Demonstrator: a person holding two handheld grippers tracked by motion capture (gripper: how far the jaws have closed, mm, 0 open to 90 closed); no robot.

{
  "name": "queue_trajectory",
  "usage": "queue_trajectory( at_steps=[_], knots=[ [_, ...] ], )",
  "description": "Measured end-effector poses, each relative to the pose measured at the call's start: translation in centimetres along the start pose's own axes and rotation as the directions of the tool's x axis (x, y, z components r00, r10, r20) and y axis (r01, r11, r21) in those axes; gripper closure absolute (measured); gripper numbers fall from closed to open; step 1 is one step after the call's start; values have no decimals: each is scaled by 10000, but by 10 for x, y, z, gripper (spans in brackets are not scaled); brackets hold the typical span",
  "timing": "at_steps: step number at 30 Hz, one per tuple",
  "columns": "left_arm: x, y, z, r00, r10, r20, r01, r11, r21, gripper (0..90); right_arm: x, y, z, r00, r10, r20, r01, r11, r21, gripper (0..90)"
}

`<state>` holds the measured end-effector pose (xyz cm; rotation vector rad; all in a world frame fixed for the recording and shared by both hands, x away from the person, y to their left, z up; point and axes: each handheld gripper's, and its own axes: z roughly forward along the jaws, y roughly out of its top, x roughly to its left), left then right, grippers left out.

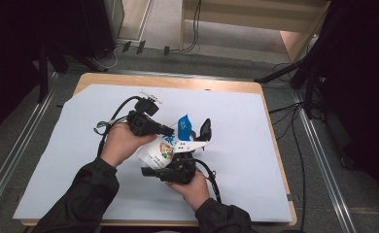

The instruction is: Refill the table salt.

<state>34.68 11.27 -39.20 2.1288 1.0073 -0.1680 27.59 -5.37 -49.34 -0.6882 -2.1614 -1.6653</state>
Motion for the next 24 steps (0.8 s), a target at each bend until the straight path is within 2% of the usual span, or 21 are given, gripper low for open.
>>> queue_trajectory(
  at_steps=[6, 9, 16, 24],
  knots=[
    [-2, 0, 1, 9998, 185, 100, -184, 9998, -96, 888, 0, 0, -1, 9999, -107, 98, 106, 9999, 26, 678],
    [-3, 0, 1, 9996, 215, 187, -213, 9997, -105, 825, 1, 1, -2, 9999, -119, 62, 119, 9999, -13, 679],
    [-3, -1, 0, 9995, 245, 182, -240, 9993, -278, 752, 1, 3, -4, 9998, -193, 36, 193, 9998, -79, 682],
    [-3, -2, 1, 9989, 438, 149, -432, 9985, -336, 728, 1, 4, -5, 9998, -183, 71, 184, 9998, -98, 684]
  ],
)
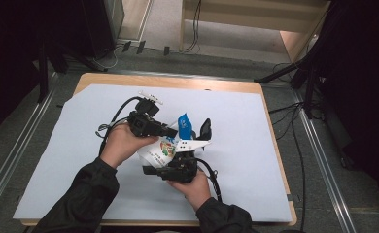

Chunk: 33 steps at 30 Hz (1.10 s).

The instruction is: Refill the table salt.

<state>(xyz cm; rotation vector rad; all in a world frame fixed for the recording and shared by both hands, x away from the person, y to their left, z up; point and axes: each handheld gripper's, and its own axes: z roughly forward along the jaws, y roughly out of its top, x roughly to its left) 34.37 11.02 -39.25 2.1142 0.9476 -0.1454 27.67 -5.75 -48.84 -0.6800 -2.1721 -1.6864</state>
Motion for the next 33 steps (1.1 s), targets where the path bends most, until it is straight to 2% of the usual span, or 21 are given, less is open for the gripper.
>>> queue_trajectory(
  at_steps=[4, 8, 13, 18, 33],
  knots=[
    [0, 0, 0, 10000, -40, 47, 40, 10000, -5, 728, 0, 0, 0, 10000, -11, -2, 11, 10000, 19, 684],
    [-1, 0, 0, 9999, 132, -52, -133, 9998, -119, 730, 0, 0, 0, 10000, 9, -68, -9, 10000, -65, 684],
    [-1, 1, 1, 9999, -109, 100, 109, 9999, 43, 721, 0, 1, -1, 10000, 14, -55, -14, 10000, -58, 684],
    [-1, 2, 0, 9995, -324, 42, 324, 9994, 105, 735, 0, 1, 0, 10000, 28, -82, -28, 10000, -7, 684],
    [0, 4, -1, 9992, -396, 32, 396, 9991, 128, 737, 0, 4, 0, 9995, 187, -252, -189, 9998, -50, 681]
  ],
)
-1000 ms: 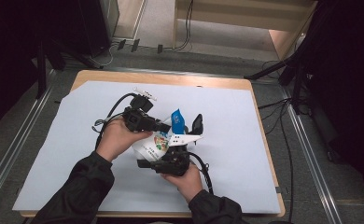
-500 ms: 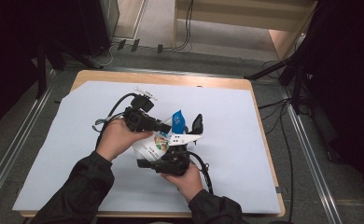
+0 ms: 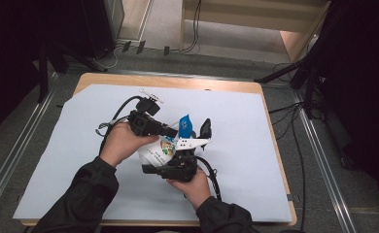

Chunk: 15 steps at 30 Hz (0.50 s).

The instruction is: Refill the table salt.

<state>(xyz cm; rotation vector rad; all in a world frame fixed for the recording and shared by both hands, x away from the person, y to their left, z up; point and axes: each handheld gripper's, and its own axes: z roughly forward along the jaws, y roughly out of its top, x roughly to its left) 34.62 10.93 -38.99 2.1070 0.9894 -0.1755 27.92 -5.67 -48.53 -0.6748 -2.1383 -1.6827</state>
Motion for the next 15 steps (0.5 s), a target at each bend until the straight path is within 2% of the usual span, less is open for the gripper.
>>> queue_trajectory(
  at_steps=[5, 15],
  knots=[
    [0, 1, 0, 9999, -166, 40, 165, 9999, 38, 734, 0, 0, 0, 10000, -7, 48, 7, 10000, -10, 679],
    [1, 0, 2, 9998, -220, -12, 220, 9997, 83, 733, 0, 0, 1, 9999, 35, 142, -35, 10000, 34, 659]
  ],
)
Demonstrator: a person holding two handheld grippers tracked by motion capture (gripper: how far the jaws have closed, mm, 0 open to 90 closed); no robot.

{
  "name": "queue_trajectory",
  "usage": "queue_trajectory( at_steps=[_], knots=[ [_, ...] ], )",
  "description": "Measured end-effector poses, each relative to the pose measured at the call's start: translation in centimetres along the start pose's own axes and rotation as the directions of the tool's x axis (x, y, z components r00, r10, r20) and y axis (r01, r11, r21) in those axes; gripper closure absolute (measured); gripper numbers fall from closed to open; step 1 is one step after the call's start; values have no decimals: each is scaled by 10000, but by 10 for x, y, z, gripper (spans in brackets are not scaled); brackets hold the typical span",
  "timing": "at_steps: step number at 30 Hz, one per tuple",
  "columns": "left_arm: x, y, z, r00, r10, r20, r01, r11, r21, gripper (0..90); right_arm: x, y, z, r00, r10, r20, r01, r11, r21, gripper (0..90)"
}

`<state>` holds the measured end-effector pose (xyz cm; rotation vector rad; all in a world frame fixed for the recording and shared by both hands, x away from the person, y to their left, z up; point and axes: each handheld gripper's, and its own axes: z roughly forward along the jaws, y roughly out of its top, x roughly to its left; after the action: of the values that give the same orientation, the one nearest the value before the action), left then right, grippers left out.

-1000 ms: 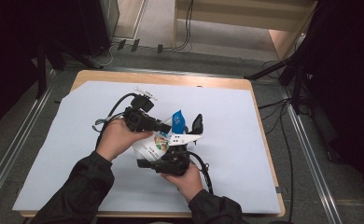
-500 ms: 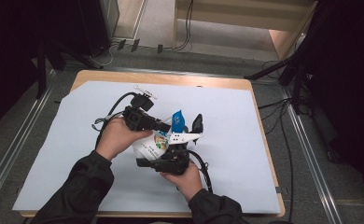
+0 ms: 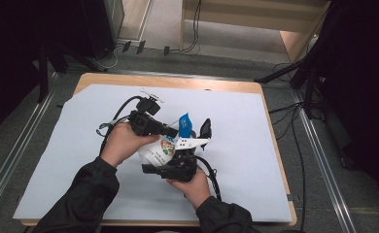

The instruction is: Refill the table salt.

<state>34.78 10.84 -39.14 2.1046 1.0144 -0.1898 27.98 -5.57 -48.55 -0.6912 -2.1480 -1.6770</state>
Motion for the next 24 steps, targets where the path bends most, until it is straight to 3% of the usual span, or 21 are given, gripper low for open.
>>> queue_trajectory(
  at_steps=[6, 24],
  knots=[
    [-1, 0, 1, 10000, -88, 43, 88, 10000, -25, 730, 0, 0, 0, 9999, -32, 135, 32, 10000, 69, 657],
    [0, 1, 0, 10000, -49, -22, 49, 10000, -80, 778, -1, 3, 0, 10000, -8, -34, 8, 10000, -16, 673]
  ],
)
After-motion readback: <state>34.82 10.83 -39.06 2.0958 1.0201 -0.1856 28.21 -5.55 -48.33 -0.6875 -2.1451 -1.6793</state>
